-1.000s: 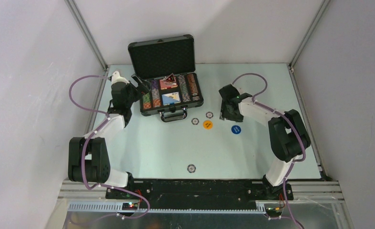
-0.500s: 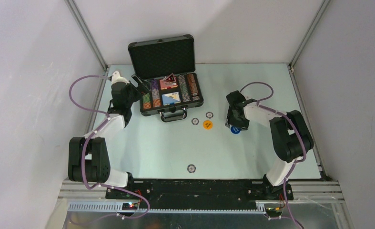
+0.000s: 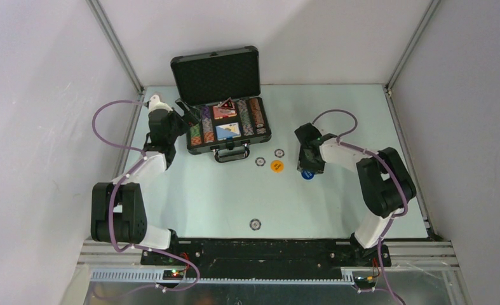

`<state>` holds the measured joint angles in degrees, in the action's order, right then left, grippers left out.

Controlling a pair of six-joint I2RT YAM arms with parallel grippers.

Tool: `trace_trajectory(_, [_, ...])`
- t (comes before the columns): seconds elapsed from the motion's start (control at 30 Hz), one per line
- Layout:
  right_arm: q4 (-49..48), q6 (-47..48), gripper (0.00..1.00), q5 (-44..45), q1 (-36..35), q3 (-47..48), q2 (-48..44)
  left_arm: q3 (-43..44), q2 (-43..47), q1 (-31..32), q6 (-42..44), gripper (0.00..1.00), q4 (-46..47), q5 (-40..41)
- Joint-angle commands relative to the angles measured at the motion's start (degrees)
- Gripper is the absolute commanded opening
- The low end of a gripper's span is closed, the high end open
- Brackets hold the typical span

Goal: Pack up texas hold em set

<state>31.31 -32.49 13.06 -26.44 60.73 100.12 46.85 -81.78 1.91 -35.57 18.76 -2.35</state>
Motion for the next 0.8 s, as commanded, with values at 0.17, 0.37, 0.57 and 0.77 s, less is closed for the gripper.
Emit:
trace_trajectory(0.17, [0.5, -2.1, 0.49, -2.1, -7.6, 4.5, 5.4, 2.7, -0.2, 0.1, 0.5, 1.0, 1.1, -1.0])
trace_trajectory(0.37, [0.8, -3.1, 0.48, -3.1, -11.8, 10.5, 10.1, 2.7, -0.1, 0.1, 0.5, 1.0, 1.1, -1.0])
trace_trajectory(0.57, [3.2, -2.7, 0.48, -1.2, -13.2, 15.7, 11.0, 2.6, -0.2, 0.1, 0.6, 1.0, 1.0, -0.8])
trace_trajectory(0.77, [3.5, -2.5, 0.48, -0.8, -13.5, 16.4, 9.8, 2.7, -0.2, 0.1, 0.6, 1.0, 1.1, -0.9])
